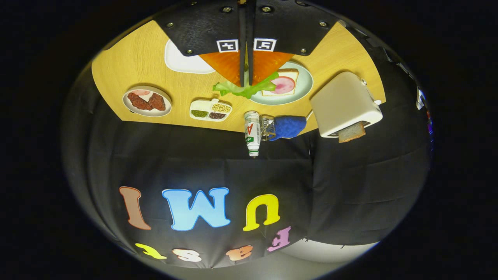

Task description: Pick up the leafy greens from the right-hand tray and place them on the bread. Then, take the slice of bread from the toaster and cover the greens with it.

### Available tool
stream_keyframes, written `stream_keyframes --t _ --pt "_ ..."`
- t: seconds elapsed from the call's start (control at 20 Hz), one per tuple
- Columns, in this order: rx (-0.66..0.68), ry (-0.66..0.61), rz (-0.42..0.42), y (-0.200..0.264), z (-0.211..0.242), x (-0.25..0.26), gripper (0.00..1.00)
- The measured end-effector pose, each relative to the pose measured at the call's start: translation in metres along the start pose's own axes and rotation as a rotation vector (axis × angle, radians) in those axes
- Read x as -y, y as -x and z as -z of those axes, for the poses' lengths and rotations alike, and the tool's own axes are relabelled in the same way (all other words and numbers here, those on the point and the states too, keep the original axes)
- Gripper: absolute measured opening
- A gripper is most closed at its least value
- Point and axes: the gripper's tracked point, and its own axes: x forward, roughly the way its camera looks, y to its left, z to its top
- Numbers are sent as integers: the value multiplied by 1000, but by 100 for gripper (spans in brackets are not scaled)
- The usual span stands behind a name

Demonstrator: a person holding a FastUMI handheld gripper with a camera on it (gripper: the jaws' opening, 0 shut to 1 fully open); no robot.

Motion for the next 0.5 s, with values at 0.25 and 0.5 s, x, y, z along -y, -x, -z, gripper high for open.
stream_keyframes --t 0.25,0.5 --pt "-1 -4 -44 -23 -8 -25 0" --pt "-20 3 -85 -52 -7 -52 0"
